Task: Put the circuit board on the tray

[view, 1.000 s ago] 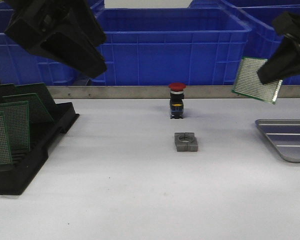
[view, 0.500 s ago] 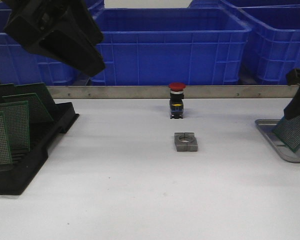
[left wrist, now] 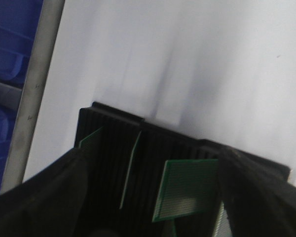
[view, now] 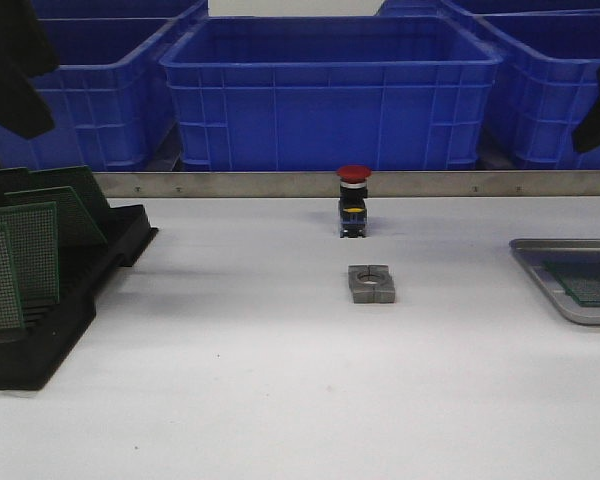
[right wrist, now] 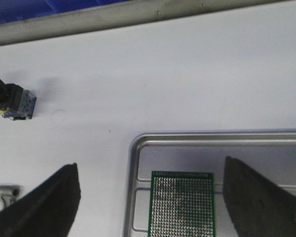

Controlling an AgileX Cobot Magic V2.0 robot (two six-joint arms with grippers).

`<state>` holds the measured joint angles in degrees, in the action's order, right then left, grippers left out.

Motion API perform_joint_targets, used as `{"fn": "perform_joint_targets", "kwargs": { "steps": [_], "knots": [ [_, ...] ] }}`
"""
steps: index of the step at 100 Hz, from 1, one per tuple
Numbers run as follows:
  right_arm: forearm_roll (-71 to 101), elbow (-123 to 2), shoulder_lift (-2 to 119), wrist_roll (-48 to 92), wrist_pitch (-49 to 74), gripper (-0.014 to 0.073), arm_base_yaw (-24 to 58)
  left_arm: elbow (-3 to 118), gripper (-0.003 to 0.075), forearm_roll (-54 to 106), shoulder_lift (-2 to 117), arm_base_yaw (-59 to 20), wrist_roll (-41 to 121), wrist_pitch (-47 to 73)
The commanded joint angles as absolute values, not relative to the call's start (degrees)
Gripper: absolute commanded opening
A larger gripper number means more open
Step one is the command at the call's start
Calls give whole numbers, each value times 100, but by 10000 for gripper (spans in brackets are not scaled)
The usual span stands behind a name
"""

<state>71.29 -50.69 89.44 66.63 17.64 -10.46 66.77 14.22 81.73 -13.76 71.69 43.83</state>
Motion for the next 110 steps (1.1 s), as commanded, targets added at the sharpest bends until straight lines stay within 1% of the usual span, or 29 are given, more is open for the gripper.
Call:
{"fn": "perform_joint_targets", "kwargs": {
  "steps": [1,13,31,40,62,75,110],
  "knots": [
    [7281,-5238,8552,6722,1746,610,-1093,6831,512,1238,8077,-1249,7103,3852],
    [7281,-5238,8455,6722,1879,610,-1093,6853,497,929,8285,-1166,7103,3527],
    [7281,-5238,8448,6722,1931,610,-1093,6955,379,297,8711,-1166,7103,3503],
    [7287,-5238,8448,6722,1938,610,-1093,7101,349,90,8950,-1166,7103,3458],
    [7298,-5238,8448,6722,1822,610,-1093,7522,347,251,9417,-1166,7103,3454],
    [7298,-5238,8448,6722,1754,610,-1093,7521,347,240,9495,-1180,7103,3686],
    [7298,-5238,8448,6722,1702,610,-1093,7521,347,421,9797,-1180,7103,3772]
  ]
}}
